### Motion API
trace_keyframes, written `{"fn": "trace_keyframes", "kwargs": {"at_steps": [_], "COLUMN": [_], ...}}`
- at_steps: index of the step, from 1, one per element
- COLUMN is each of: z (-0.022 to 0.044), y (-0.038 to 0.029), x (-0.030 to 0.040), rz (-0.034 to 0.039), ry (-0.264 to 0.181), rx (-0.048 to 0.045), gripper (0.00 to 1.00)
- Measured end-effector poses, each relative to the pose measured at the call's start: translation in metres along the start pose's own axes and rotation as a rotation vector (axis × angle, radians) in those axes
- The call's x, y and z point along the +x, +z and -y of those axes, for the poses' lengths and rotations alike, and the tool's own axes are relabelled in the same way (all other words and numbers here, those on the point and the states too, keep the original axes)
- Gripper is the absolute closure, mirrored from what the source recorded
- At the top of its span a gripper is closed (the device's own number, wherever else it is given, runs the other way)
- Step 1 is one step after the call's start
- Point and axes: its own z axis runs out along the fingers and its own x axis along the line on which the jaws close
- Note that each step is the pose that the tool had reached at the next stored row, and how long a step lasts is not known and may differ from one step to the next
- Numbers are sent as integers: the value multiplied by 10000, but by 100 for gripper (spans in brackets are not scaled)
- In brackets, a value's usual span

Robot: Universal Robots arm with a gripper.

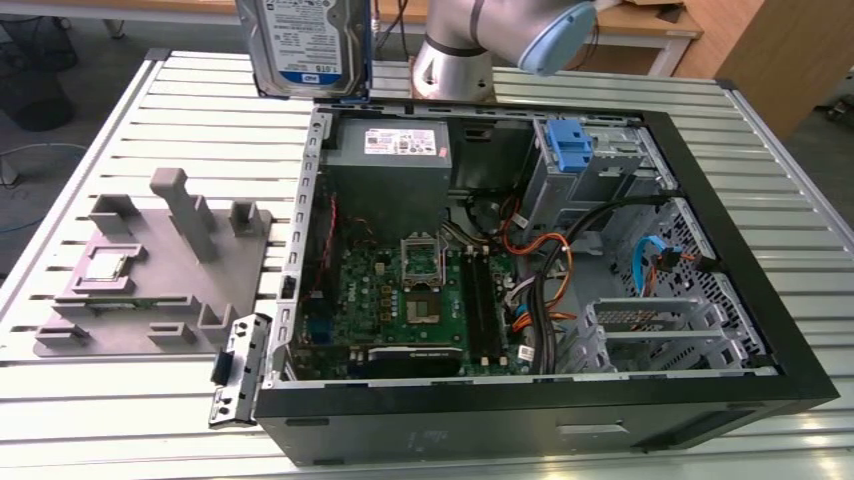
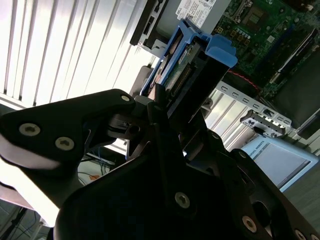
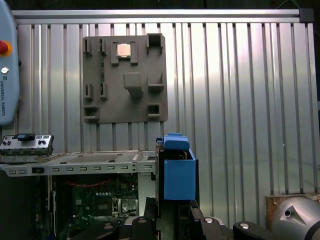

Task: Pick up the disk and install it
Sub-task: 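Pick up the disk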

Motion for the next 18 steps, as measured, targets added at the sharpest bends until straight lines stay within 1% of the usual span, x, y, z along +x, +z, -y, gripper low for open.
{"fn": "trace_keyframes", "kwargs": {"at_steps": [10,13,18], "z": [6,20,62], "y": [0,-1,-1], "x": [0,-2,-3], "rz": [0,-1,0], "ry": [-1,0,0], "rx": [0,-1,0], "gripper": [65,65,65]}}
